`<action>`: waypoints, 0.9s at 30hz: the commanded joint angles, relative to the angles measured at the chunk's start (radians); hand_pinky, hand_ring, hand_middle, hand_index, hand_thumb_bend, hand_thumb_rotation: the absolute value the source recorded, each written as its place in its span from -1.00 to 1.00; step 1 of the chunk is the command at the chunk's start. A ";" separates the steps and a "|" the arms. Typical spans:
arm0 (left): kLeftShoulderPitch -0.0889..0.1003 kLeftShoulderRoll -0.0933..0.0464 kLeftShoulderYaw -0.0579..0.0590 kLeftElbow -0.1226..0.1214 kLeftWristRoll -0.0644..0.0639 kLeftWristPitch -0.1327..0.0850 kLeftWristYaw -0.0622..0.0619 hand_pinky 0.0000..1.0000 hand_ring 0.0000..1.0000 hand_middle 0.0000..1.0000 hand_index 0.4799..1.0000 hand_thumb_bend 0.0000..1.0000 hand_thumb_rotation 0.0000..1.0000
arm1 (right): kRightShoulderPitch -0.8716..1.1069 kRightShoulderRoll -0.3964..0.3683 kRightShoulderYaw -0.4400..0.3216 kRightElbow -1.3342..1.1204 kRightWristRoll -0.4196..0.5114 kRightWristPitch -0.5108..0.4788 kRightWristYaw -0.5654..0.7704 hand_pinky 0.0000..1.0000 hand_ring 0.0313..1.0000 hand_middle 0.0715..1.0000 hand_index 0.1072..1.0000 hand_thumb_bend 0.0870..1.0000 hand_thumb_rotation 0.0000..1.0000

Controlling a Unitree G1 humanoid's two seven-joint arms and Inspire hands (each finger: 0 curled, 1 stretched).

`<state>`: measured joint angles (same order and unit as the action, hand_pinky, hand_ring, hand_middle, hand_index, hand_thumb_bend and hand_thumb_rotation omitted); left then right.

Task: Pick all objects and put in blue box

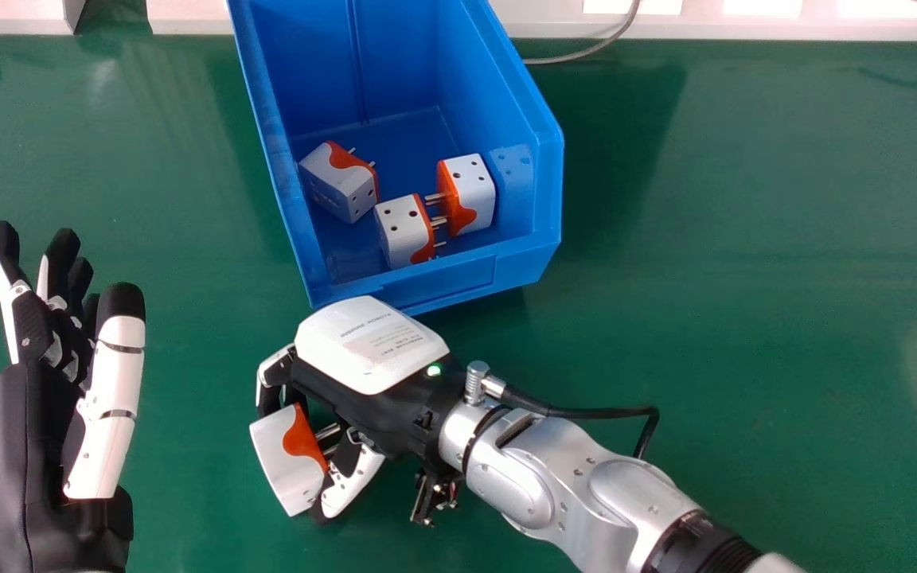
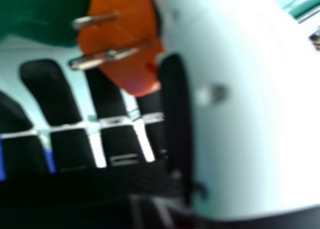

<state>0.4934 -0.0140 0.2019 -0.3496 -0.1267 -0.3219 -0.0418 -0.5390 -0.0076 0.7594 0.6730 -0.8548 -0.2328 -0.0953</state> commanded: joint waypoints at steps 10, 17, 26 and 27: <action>-0.011 0.004 0.010 -0.015 -0.013 -0.014 0.000 0.99 0.98 0.98 0.90 -0.25 0.27 | 0.233 -0.136 -0.042 -0.405 0.035 0.003 0.086 -0.66 -0.57 -0.23 -0.10 -0.08 -1.00; -0.027 0.011 0.022 -0.005 -0.019 -0.004 -0.002 1.00 0.98 0.97 0.89 -0.23 0.33 | 0.440 -0.258 -0.134 -0.712 0.024 0.031 0.089 -0.78 -0.74 -0.28 -0.12 -0.09 -1.00; -0.075 0.024 0.023 0.039 0.040 -0.012 0.017 0.92 0.94 0.94 0.84 -0.15 0.31 | 0.470 -0.270 -0.266 -0.878 0.035 0.061 0.087 -0.81 -0.78 -0.24 -0.13 -0.08 -1.00; -0.078 0.024 0.021 0.042 0.048 -0.015 0.020 0.91 0.93 0.93 0.82 -0.12 0.32 | 0.458 -0.263 -0.276 -0.876 0.037 0.058 0.076 -0.80 -0.77 -0.24 -0.13 -0.08 -1.00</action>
<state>0.4223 0.0014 0.2211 -0.3043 -0.0964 -0.3164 -0.0274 -0.0503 -0.2911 0.5022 -0.1660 -0.8324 -0.1649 0.0047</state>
